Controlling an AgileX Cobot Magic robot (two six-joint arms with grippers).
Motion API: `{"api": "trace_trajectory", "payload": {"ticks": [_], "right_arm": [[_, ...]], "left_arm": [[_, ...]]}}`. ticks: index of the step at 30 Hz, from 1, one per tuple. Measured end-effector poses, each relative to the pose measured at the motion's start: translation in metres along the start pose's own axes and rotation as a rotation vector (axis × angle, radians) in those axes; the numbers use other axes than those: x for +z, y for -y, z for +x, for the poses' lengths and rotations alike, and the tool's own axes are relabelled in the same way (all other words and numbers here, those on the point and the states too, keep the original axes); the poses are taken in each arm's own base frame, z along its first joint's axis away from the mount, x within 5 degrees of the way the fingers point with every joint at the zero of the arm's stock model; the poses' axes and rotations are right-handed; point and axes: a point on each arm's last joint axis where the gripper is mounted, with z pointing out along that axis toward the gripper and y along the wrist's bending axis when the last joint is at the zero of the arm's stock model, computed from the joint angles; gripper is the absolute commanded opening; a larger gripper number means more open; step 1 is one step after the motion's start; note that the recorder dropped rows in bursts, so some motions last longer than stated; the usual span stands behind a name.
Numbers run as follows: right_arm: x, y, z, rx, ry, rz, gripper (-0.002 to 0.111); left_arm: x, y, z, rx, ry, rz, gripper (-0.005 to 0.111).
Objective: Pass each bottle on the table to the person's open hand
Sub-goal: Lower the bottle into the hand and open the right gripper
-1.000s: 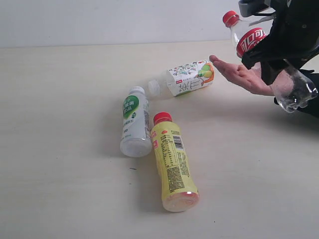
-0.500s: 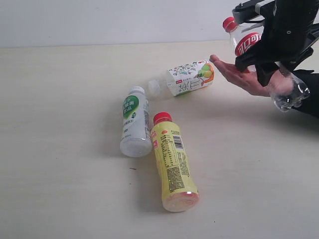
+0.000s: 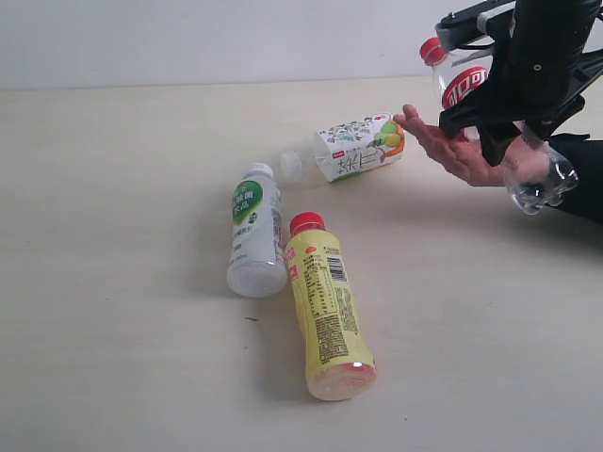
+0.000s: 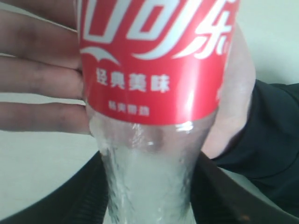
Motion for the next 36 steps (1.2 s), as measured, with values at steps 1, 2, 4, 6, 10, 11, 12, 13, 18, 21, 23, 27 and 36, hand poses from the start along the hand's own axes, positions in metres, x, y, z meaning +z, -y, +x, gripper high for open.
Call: {"api": "trace_trajectory", "payload": {"ticks": [1, 2, 4, 6, 10, 11, 12, 13, 18, 21, 23, 27, 36], "right_arm": [[0.0000, 0.0000, 0.0000, 0.000, 0.000, 0.000, 0.061], [0.0000, 0.0000, 0.0000, 0.000, 0.000, 0.001, 0.063], [0.0000, 0.0000, -0.0001, 0.000, 0.001, 0.000, 0.070], [0.0000, 0.0000, -0.0003, 0.000, 0.003, 0.000, 0.075], [0.0000, 0.0000, -0.0004, 0.000, 0.005, 0.000, 0.078], [0.0000, 0.0000, -0.0004, 0.000, 0.005, 0.000, 0.078], [0.0000, 0.0000, -0.0004, 0.000, 0.005, 0.000, 0.078], [0.0000, 0.0000, -0.0004, 0.000, 0.005, 0.000, 0.078], [0.0000, -0.0001, -0.0023, 0.001, 0.025, -0.001, 0.078], [-0.0001, -0.0002, -0.0032, 0.001, 0.035, -0.002, 0.078], [-0.0001, -0.0002, -0.0036, 0.002, 0.039, -0.002, 0.078], [-0.0001, -0.0002, -0.0041, 0.004, 0.046, -0.003, 0.078], [-0.0091, 0.0013, -0.0044, 0.010, 0.092, -0.004, 0.078]], "left_arm": [[0.0000, 0.0000, 0.0000, 0.000, 0.000, 0.000, 0.006], [0.0000, 0.0000, 0.0000, 0.000, 0.000, 0.000, 0.006], [0.0000, 0.0000, 0.0000, 0.000, 0.000, 0.000, 0.006], [0.0000, 0.0000, 0.0000, 0.000, 0.000, 0.000, 0.006], [0.0000, 0.0000, 0.0000, 0.000, 0.000, 0.000, 0.006], [0.0000, 0.0000, 0.0000, 0.000, 0.000, 0.000, 0.006], [0.0000, 0.0000, 0.0000, 0.000, 0.000, 0.000, 0.006], [0.0000, 0.0000, 0.0000, 0.000, 0.000, 0.000, 0.006], [0.0000, 0.0000, 0.0000, 0.000, 0.000, 0.000, 0.006], [0.0000, 0.0000, 0.0000, 0.000, 0.000, 0.000, 0.006], [0.0000, 0.0000, 0.0000, 0.000, 0.000, 0.000, 0.006], [0.0000, 0.0000, 0.0000, 0.000, 0.000, 0.000, 0.006], [0.0000, 0.0000, 0.0000, 0.000, 0.000, 0.000, 0.006]]}}
